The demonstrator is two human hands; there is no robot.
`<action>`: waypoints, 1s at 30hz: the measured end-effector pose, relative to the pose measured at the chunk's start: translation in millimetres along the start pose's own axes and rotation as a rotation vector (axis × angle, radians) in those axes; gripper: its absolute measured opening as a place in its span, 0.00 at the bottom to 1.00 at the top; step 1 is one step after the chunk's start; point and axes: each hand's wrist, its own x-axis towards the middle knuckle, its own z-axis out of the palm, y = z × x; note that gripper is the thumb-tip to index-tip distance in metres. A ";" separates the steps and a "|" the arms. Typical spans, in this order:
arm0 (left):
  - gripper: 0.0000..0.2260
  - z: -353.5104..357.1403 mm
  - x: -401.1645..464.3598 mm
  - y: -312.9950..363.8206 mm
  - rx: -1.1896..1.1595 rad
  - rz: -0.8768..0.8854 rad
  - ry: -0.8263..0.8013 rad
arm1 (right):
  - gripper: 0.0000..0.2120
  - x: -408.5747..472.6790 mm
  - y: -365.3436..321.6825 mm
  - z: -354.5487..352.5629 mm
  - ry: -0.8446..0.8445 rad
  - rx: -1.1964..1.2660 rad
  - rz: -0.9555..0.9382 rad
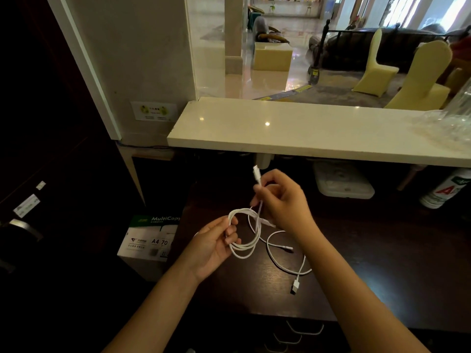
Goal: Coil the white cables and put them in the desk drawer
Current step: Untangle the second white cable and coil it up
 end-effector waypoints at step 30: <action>0.13 -7.8 -3.9 16.0 0.074 -0.125 -0.096 | 0.07 -16.2 17.2 -11.5 -0.505 0.098 0.425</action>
